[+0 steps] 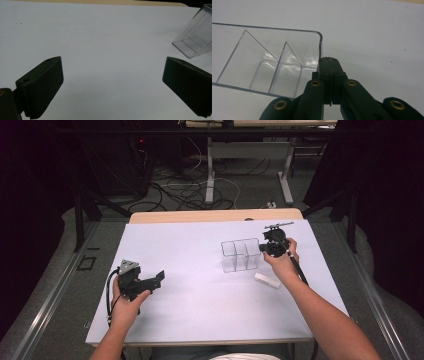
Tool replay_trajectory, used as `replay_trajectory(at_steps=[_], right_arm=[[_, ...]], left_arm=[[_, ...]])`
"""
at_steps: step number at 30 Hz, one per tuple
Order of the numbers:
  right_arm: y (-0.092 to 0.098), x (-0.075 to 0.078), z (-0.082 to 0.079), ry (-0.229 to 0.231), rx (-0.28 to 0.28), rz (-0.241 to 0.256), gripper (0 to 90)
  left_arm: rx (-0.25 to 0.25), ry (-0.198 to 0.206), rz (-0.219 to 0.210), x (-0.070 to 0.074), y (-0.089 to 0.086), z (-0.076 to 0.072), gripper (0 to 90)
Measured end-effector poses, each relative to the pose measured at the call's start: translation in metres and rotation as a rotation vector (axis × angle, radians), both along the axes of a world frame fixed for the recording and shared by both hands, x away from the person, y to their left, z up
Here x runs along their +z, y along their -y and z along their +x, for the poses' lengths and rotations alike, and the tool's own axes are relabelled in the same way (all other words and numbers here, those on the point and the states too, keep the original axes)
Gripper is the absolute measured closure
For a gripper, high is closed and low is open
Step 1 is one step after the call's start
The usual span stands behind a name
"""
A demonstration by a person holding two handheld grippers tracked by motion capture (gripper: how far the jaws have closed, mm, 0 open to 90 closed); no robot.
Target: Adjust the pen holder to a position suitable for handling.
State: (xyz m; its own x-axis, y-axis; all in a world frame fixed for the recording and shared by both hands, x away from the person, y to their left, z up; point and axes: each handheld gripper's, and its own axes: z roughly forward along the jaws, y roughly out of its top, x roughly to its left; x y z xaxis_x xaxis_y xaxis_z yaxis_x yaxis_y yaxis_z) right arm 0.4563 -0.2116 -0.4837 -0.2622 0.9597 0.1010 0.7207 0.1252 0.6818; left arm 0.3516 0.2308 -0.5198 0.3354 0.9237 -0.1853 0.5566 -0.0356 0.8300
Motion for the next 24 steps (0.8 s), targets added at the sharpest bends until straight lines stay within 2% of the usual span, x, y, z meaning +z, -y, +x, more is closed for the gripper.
replay_trajectory(at_steps=[5,14,19,24], right_arm=[[-0.003,-0.001,-0.003,-0.004,0.009,0.001,90.0],[-0.023,-0.003,-0.012,0.0,0.061,0.018,90.0],[-0.033,-0.004,-0.011,-0.018,0.066,0.064,90.0],[-0.047,-0.005,-0.014,-0.02,0.091,0.072,90.0]], left_arm=[[0.0,0.001,-0.001,0.0,0.001,0.0,3.6],[-0.001,0.0,-0.002,0.0,0.001,0.0,3.7],[-0.001,0.0,-0.003,0.0,0.001,0.0,3.8],[-0.002,-0.002,-0.001,0.0,0.001,0.001,3.8]])
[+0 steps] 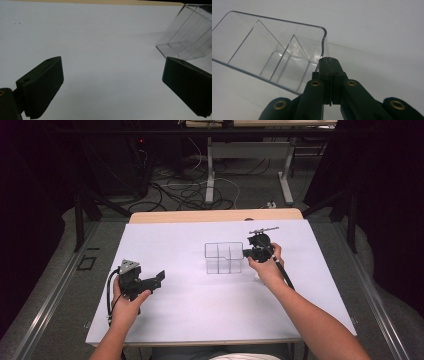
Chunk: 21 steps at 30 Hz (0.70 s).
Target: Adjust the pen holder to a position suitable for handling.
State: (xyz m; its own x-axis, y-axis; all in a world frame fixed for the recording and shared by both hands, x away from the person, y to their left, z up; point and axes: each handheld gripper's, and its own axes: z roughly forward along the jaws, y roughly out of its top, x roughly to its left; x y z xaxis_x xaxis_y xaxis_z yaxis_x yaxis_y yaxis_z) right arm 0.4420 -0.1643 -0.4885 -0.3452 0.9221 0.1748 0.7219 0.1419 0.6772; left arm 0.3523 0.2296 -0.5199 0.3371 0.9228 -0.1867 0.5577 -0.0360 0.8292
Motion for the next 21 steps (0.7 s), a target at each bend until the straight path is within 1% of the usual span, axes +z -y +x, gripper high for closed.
replay_trajectory(at_steps=[4,7,15,17,18,19,20,21], right_arm=[[-0.01,-0.001,-0.002,0.005,0.02,-0.004,90.0],[-0.015,-0.001,-0.001,0.003,0.014,0.006,90.0],[-0.016,-0.001,-0.001,-0.001,0.02,0.011,90.0],[-0.015,-0.001,0.0,0.001,0.025,0.012,90.0],[-0.015,-0.002,0.001,-0.004,0.023,0.018,90.0],[-0.014,-0.002,0.002,-0.004,0.033,0.032,90.0],[-0.014,-0.002,0.002,-0.004,0.033,0.032,90.0],[-0.011,-0.002,0.003,-0.011,0.037,0.033,87.0]], left_arm=[[0.0,0.001,-0.002,0.0,0.0,0.0,3.8],[0.0,0.003,-0.002,0.0,0.0,0.0,3.8],[-0.001,0.0,-0.004,0.0,0.0,0.0,3.8],[-0.005,-0.001,0.002,0.0,0.0,0.0,3.8],[-0.005,-0.001,0.002,0.0,0.0,0.0,3.9],[-0.005,-0.001,0.001,0.0,0.0,0.0,3.9],[-0.004,-0.001,0.001,0.0,0.0,0.0,3.9],[-0.004,0.0,0.0,0.0,0.0,0.0,3.9]])
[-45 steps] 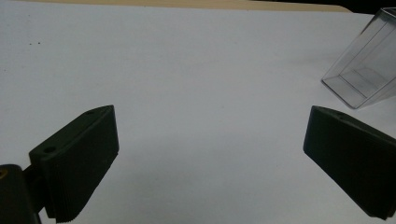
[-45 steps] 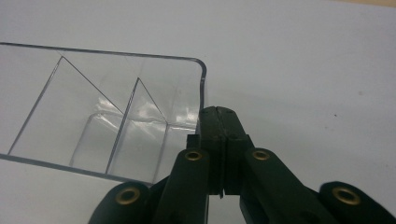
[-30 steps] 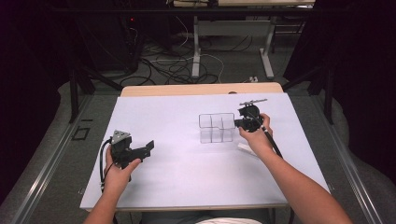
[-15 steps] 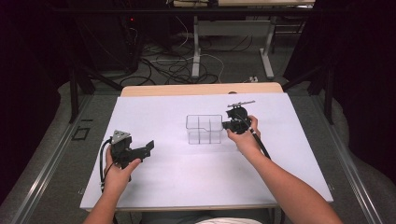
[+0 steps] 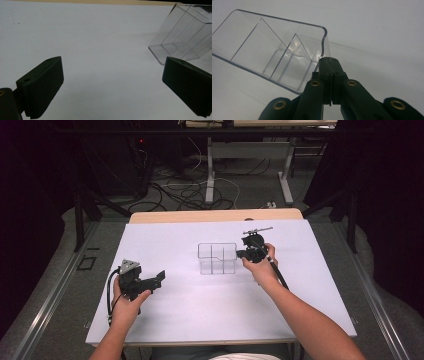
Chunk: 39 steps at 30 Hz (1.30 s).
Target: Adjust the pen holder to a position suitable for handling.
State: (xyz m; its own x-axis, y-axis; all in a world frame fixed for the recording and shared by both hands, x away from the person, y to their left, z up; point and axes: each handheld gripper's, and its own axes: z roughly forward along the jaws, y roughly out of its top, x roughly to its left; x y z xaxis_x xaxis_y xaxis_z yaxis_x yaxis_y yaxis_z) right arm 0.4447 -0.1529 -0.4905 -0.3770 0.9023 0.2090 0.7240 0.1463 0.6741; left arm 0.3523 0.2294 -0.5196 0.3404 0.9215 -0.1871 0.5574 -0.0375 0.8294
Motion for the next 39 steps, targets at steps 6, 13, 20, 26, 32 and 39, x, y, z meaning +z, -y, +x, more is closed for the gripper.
replay_trajectory(at_steps=[6,13,20,26,32,39], right_arm=[[0.015,0.004,-0.001,0.006,0.038,0.003,75.9],[0.031,0.009,-0.003,0.007,0.067,-0.003,66.5],[0.039,0.015,-0.007,0.015,0.139,-0.032,57.8],[0.041,0.017,-0.014,0.029,0.201,-0.078,50.9],[0.043,0.018,-0.018,0.04,0.235,-0.114,44.4],[0.051,0.013,-0.025,0.112,0.263,-0.11,33.2]], left_arm=[[0.001,-0.001,0.0,0.0,-0.002,-0.001,3.8],[0.002,-0.001,0.002,0.0,-0.003,-0.001,3.9],[-0.001,-0.002,0.003,0.0,0.0,0.0,3.9],[0.001,0.0,0.006,0.0,-0.001,-0.001,3.8],[-0.001,-0.004,0.006,-0.001,-0.001,-0.001,3.8],[0.007,-0.003,0.002,-0.001,-0.003,-0.002,3.9]])
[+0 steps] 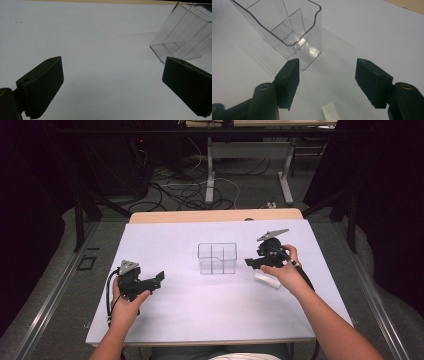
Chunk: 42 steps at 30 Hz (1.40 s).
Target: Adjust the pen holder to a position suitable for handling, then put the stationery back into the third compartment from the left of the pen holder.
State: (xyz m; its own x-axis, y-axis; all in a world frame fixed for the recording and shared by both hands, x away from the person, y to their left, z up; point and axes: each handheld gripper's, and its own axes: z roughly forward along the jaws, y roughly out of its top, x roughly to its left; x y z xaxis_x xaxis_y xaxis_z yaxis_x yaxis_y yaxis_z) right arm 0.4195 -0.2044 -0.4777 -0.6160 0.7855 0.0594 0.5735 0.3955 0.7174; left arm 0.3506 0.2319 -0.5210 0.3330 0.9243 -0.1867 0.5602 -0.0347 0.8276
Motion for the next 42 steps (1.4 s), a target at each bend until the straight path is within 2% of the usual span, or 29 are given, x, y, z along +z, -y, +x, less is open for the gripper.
replay_trajectory(at_steps=[3,5,7,11,14,16,18,19,22,23,25,26,32,33,34,39,41,42], right_arm=[[0.008,-0.004,-0.005,0.02,0.006,0.003,31.7],[0.011,-0.005,-0.005,0.009,-0.002,0.004,29.6],[0.016,-0.007,-0.006,-0.004,0.0,-0.003,22.3],[0.031,-0.01,-0.009,0.009,-0.014,-0.055,15.4],[0.037,-0.012,-0.01,0.004,-0.004,-0.067,14.0],[0.043,-0.013,-0.013,0.002,0.028,-0.095,9.1],[0.047,-0.016,-0.015,0.011,0.025,-0.117,7.1],[0.048,-0.016,-0.016,0.002,0.01,-0.146,6.8],[0.053,-0.018,-0.019,0.018,0.023,-0.209,6.9],[0.053,-0.019,-0.02,0.027,0.017,-0.221,8.4],[0.056,-0.018,-0.021,0.048,0.029,-0.253,18.6],[0.057,-0.018,-0.021,0.052,0.039,-0.254,18.9],[0.055,-0.018,-0.021,0.043,0.126,-0.271,37.1],[0.053,-0.019,-0.021,0.02,0.133,-0.258,39.1],[0.053,-0.018,-0.021,0.007,0.148,-0.28,40.1],[0.05,-0.025,-0.02,0.011,0.167,-0.291,41.7],[0.048,-0.03,-0.022,-0.024,0.208,-0.252,43.0],[0.046,-0.032,-0.022,-0.023,0.218,-0.246,42.7]], left_arm=[[0.002,0.0,0.001,0.0,0.0,0.0,3.8],[0.001,0.0,0.0,0.0,0.0,0.0,3.9],[0.0,0.0,0.0,0.0,0.0,0.0,3.8],[-0.003,-0.003,0.002,0.0,0.001,0.0,3.8],[-0.004,-0.001,0.003,-0.001,0.001,0.001,3.8],[-0.005,-0.002,0.005,-0.001,0.001,0.001,3.8],[-0.009,-0.001,0.009,0.0,0.001,0.001,3.8],[-0.01,0.0,0.009,0.0,0.001,0.001,3.8],[-0.01,0.005,0.004,0.0,0.001,0.001,3.7],[-0.01,0.007,0.005,0.001,0.001,0.001,3.7],[-0.01,0.009,0.001,0.001,0.001,0.0,3.3],[-0.011,0.008,0.0,0.001,0.001,0.0,3.2],[-0.021,0.003,0.004,0.0,0.001,0.0,1.5],[-0.024,0.002,0.008,0.0,0.001,0.0,1.5],[-0.025,0.004,0.008,-0.001,0.001,0.0,1.4],[-0.036,-0.003,0.014,-0.002,0.003,0.001,1.4],[-0.038,-0.006,0.017,-0.002,0.004,0.001,1.4],[-0.04,-0.007,0.017,-0.002,0.005,0.001,1.4]])
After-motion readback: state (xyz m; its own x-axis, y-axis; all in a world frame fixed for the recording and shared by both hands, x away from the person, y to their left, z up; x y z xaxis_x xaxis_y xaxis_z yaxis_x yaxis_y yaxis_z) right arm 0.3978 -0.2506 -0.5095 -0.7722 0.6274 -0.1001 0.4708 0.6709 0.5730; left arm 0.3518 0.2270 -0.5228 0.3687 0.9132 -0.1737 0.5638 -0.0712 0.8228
